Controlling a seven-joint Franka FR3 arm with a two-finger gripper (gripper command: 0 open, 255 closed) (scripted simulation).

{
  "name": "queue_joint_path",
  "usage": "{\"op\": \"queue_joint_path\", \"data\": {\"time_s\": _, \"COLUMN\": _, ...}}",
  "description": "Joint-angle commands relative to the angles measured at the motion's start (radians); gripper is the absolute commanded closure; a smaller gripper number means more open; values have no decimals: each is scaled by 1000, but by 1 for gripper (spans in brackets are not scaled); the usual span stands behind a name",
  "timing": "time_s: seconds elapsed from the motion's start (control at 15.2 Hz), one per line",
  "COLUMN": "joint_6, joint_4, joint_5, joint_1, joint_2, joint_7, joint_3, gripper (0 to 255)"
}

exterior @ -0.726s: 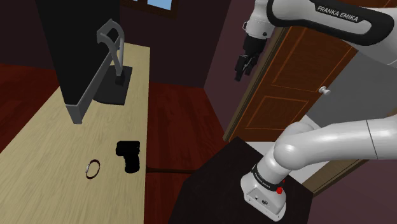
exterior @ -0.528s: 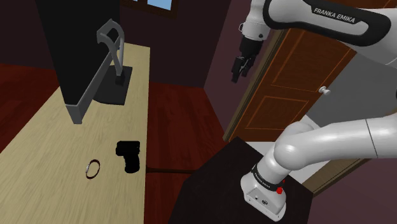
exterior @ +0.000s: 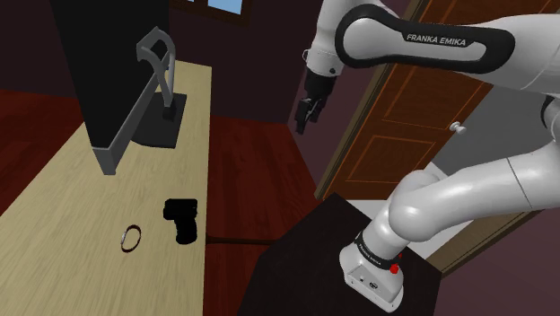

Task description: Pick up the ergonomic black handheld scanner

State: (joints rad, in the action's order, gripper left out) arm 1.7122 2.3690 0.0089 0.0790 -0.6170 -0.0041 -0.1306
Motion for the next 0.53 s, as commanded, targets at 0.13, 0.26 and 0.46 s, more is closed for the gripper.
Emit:
{"op": "queue_joint_path", "data": {"time_s": 0.13, "joint_6": 95, "joint_4": 3, "joint_5": 27, "joint_1": 36, "joint_2": 82, "joint_7": 20, "joint_3": -51, "gripper": 0}}
{"op": "queue_joint_path", "data": {"time_s": 0.26, "joint_6": 143, "joint_4": 1, "joint_5": 38, "joint_1": 52, "joint_2": 126, "joint_7": 31, "joint_3": -77, "gripper": 0}}
{"op": "queue_joint_path", "data": {"time_s": 0.46, "joint_6": 212, "joint_4": -8, "joint_5": 49, "joint_1": 76, "joint_2": 197, "joint_7": 49, "joint_3": -117, "gripper": 0}}
